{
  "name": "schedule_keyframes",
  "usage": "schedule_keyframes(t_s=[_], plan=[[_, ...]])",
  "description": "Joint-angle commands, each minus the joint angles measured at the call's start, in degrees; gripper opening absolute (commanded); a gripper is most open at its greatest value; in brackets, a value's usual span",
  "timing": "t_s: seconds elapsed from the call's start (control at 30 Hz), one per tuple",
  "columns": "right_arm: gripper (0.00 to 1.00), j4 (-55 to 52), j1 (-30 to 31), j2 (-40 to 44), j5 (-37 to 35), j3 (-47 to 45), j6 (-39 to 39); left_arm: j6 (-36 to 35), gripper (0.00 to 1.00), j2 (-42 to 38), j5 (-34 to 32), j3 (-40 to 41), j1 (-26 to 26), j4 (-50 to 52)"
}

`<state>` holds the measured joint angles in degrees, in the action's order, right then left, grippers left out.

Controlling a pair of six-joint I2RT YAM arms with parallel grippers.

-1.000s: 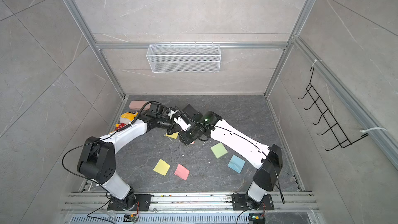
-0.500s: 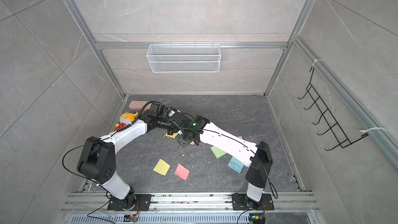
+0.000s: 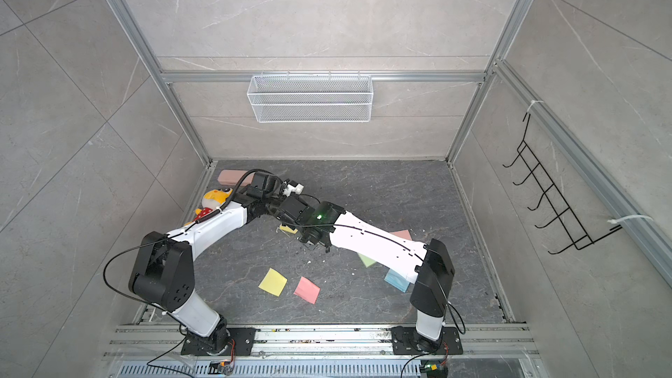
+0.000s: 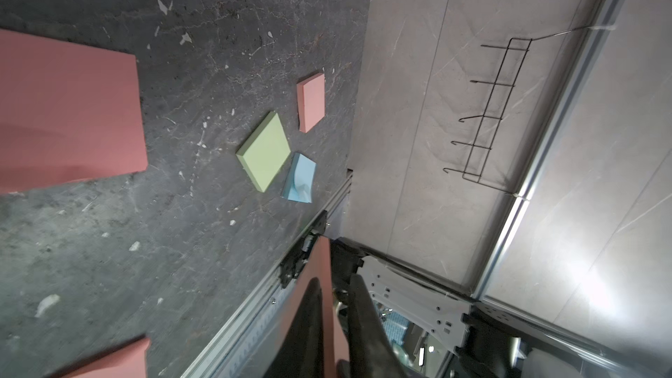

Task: Tear off pages from different memo pads
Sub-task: Tear off the paper from the memo pad.

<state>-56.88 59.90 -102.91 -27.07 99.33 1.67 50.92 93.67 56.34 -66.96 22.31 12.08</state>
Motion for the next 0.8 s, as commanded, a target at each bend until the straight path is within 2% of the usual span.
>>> schedule_keyframes(t_s=[0.0,0.1,0.17,0.27,0.37,0.43,0.57,0.73,0.77], plan=[[0.00,-0.4,0.0,2.6,-3.4,0.3,-4.6,3.5,0.39,-5.9,5.1,2.3,-3.2,-9.8],[0.00,-2.1,-0.3,2.7,-1.6,3.4,-6.1,7.2,0.56,-8.7,5.7,6.9,-5.6,-20.8],[0.00,-3.8,-0.8,2.1,-0.1,6.0,-6.4,6.1,0.65,-10.5,5.1,9.1,-6.2,-24.0],[0.00,-6.6,-1.6,1.2,2.6,10.2,-6.4,-1.1,0.74,-15.2,2.6,11.8,-6.1,-23.4],[0.00,-9.1,-1.9,0.2,4.1,14.2,-5.8,-8.6,0.80,-20.4,0.1,15.3,-5.4,-22.7],[0.00,-10.4,-1.9,-0.3,5.2,16.3,-5.4,-11.9,0.81,-22.2,-0.2,16.6,-4.9,-22.2],[0.00,-12.5,-2.0,-1.2,6.6,19.3,-4.8,-12.1,0.80,-23.6,0.9,18.6,-4.6,-24.9],[0.00,-14.0,-2.0,-1.7,8.1,21.9,-3.9,-13.8,0.65,-22.2,2.6,17.3,-4.2,-22.1],[0.00,-14.0,-2.0,-1.6,8.2,22.1,-3.7,-14.2,0.58,-21.7,3.2,16.8,-4.2,-21.5]])
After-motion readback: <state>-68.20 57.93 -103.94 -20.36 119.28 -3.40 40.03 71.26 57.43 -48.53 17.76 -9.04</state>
